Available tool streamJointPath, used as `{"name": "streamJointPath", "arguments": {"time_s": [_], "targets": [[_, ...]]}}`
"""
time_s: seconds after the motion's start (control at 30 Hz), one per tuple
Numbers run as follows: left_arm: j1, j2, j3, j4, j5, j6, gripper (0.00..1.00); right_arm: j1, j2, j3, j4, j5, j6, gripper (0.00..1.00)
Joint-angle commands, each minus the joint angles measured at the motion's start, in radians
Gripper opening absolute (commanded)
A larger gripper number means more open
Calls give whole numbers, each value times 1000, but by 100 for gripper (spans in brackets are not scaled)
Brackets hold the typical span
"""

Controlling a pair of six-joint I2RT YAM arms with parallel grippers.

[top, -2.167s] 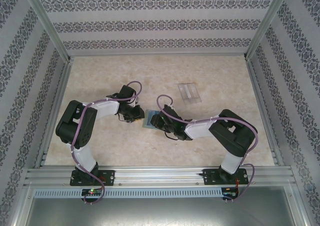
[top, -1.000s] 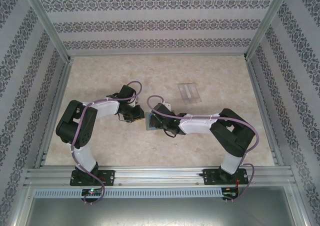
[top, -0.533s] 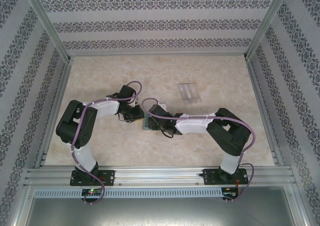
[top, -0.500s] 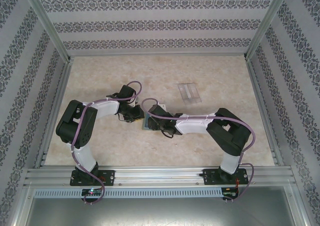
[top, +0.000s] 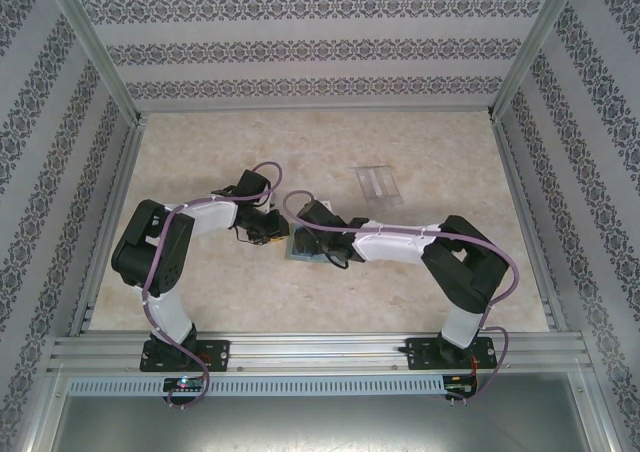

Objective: Put the credit cards into the card holder
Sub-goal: Insert the credit card into the card slot.

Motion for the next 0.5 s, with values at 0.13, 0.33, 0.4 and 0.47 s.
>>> {"name": "streamJointPath", "arguments": {"time_s": [0.13, 0.33, 0.4, 0.47], "targets": [[1, 53, -46, 74, 79, -30, 24, -44, 86, 117, -82, -20, -57, 51], [4, 57, -56, 77, 78, -29, 24, -46, 134, 157, -109, -20, -56, 49], [4, 57, -56, 74, 78, -27, 24, -44, 142, 163, -126, -1, -53, 48], [5, 59, -54, 68, 75, -23, 24, -43, 145, 169, -141, 17, -48, 46]]}}
